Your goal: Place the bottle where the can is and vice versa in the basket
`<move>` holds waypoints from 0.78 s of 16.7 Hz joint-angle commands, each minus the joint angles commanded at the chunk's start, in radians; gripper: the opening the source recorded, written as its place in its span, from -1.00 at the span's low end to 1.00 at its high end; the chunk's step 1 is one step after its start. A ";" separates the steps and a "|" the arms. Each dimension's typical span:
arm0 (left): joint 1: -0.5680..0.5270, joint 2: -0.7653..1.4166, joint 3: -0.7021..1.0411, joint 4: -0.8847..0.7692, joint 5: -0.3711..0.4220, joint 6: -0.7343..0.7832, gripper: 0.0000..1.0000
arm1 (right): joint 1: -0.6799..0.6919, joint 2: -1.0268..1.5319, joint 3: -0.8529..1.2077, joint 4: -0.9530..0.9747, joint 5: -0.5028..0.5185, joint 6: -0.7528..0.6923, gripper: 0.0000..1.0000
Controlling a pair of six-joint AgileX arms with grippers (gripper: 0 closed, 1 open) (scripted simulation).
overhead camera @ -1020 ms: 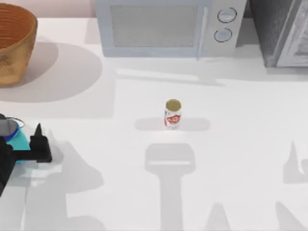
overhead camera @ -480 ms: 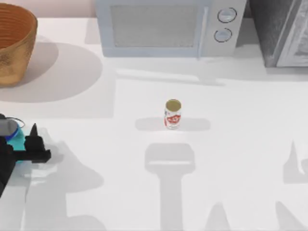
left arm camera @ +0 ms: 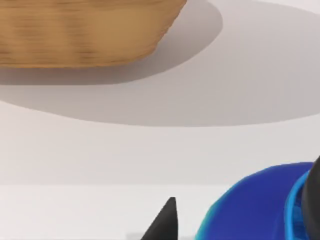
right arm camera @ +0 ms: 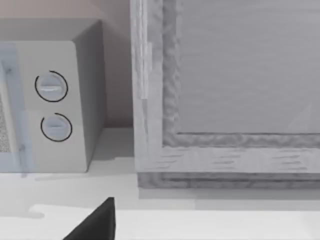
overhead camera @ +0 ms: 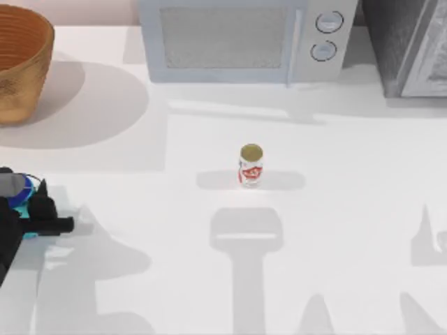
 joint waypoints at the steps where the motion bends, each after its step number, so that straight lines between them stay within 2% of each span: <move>1: 0.000 0.000 0.000 0.000 0.000 0.000 -1.00 | 0.000 0.000 0.000 0.000 0.000 0.000 1.00; 10: 0.000 0.000 -0.001 0.000 0.000 0.002 -1.00 | 0.000 0.000 0.000 0.000 0.000 0.000 1.00; 13: -0.028 -0.014 0.018 -0.057 0.015 -0.008 -1.00 | 0.000 0.000 0.000 0.000 0.000 0.000 1.00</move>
